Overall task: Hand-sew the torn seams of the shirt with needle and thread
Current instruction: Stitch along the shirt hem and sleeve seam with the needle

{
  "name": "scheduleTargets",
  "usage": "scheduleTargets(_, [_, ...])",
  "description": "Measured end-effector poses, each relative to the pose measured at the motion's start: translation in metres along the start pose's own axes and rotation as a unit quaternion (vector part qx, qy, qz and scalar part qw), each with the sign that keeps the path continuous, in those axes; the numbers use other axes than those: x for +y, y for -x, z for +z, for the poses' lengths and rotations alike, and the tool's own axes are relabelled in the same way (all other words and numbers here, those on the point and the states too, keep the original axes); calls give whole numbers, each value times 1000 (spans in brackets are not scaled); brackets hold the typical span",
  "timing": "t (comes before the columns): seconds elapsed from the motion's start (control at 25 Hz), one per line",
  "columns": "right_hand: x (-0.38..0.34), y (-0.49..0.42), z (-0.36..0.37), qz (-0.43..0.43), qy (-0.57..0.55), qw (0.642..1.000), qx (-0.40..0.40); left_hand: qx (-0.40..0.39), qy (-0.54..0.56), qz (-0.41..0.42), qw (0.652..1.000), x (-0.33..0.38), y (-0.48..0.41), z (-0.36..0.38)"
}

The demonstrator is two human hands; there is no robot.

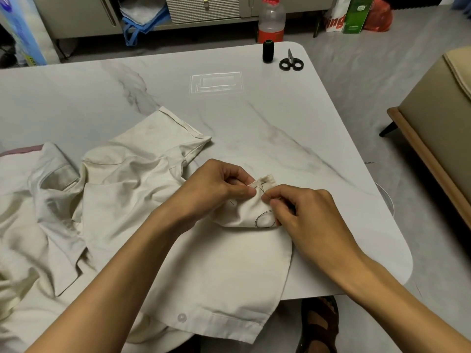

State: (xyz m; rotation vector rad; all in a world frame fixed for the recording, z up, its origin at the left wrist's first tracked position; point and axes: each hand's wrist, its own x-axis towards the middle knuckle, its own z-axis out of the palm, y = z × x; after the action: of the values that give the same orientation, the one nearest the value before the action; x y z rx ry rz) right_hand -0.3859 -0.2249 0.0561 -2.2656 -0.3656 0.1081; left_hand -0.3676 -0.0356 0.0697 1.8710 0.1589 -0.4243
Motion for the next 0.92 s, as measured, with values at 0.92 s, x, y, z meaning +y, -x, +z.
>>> scheduleTargets(0.92, [1,-1,2,6,-7,1000,-3,7,6,23,1000,2,2,3])
